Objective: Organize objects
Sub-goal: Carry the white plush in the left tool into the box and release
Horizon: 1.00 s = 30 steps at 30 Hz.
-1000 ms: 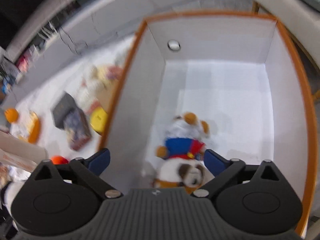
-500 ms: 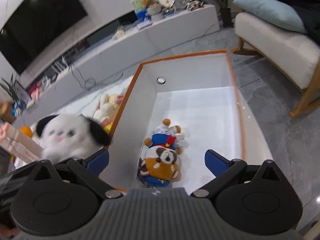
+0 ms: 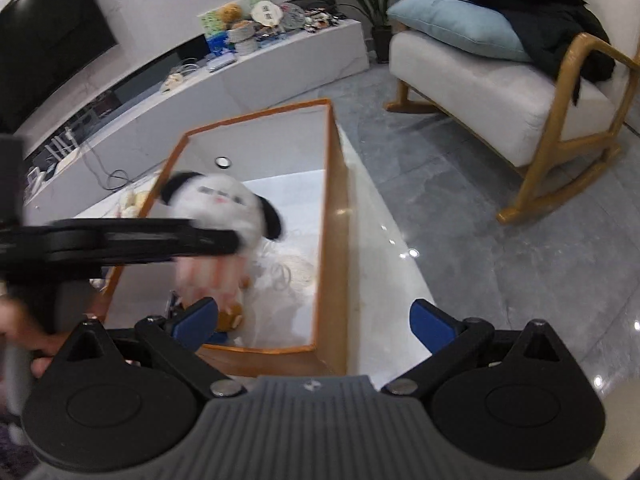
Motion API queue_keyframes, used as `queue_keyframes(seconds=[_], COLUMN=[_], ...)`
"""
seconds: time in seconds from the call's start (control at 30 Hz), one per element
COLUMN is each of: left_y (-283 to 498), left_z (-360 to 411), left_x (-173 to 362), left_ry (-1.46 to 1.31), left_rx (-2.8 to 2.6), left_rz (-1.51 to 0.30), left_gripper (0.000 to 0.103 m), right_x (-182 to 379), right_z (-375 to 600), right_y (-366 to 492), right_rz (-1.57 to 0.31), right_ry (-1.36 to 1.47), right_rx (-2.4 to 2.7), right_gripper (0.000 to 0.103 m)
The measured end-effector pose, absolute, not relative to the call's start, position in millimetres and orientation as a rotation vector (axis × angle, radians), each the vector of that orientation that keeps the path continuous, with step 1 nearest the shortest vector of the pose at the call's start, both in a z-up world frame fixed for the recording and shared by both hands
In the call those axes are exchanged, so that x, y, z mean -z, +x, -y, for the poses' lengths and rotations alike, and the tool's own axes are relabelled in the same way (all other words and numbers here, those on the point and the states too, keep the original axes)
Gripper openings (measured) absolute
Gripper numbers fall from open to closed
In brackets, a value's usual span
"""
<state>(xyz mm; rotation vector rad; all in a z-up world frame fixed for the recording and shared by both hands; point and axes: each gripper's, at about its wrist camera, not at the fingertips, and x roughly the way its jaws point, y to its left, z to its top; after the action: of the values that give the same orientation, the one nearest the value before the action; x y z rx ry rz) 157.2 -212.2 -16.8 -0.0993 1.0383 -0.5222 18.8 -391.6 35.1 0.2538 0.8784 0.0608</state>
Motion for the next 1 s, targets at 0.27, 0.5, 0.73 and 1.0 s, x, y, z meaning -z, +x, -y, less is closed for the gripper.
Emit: queue_keyframes(seconds=[0.27,0.5,0.73,1.0], left_y=[165,163,160,159], left_z=[229,242,242,231], left_x=[37,45,35,20], left_ry=[0.042,0.184,0.181,0.148], left_rx=[0.427,0.406,0.372,0.375], left_rz=[-1.08,-1.098,-1.158,-1.138], left_gripper=[0.071,0.083,0.09,0.1], right_x=[-31,-29,-24,-20], right_z=[388,388,391,395], right_y=[23,27,28,30], right_rz=[-0.879,-0.874,-0.904,-0.902], right_ry=[0.29,0.329,0.36,0.375], right_rx=[-0.075,-0.073,-0.052,-0.056], right_gripper=[0.102,0.102,0.102,0.102])
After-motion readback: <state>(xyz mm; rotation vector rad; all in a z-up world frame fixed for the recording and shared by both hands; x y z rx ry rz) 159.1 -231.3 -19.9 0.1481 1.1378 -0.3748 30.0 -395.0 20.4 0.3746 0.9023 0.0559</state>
